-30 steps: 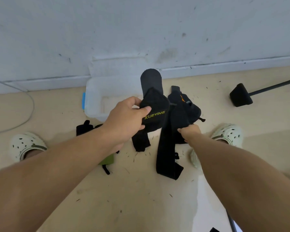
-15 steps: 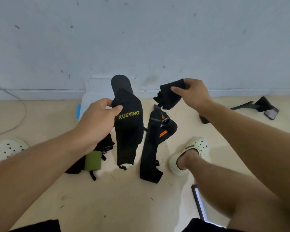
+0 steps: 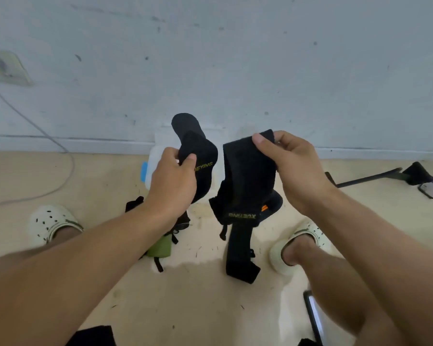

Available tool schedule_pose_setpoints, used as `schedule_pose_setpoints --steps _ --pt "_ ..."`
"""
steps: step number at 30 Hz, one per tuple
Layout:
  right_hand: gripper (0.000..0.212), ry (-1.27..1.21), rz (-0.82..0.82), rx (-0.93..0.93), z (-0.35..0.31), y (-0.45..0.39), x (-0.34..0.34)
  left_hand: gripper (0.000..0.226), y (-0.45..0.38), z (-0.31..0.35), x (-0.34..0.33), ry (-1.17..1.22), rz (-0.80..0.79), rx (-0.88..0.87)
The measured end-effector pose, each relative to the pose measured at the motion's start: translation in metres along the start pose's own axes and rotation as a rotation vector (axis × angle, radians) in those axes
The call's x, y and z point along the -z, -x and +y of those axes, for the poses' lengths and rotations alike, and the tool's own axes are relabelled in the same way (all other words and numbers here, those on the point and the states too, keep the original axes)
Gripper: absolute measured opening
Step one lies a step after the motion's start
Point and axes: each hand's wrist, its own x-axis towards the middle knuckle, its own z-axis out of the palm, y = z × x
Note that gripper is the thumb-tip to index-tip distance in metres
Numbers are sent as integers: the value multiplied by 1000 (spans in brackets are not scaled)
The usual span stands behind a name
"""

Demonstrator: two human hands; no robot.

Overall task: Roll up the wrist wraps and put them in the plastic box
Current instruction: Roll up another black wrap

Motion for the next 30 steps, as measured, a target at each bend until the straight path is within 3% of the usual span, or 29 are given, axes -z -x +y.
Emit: schedule_pose_setpoints --steps 5,10,14,17,21,25,30 --pt "19 -4 -152 -27 8 -3 -5 26 1 0 -7 100 -80 86" --pt "19 46 -189 -45 20 -7 -9 45 1 3 -15 218 -142 161" --pt "17 139 -209 -98 27 -11 -6 49 0 2 -20 200 -68 111" --pt "29 210 -233 -155 29 -14 2 49 -6 2 -20 296 17 143" --pt "33 415 -456 -254 32 -19 14 43 -21 3 -9 481 132 209" --pt "24 586 -668 -352 42 -26 26 45 -38 5 9 505 244 162" --pt "35 505 -587 -437 47 -38 36 47 -53 -3 23 460 304 123"
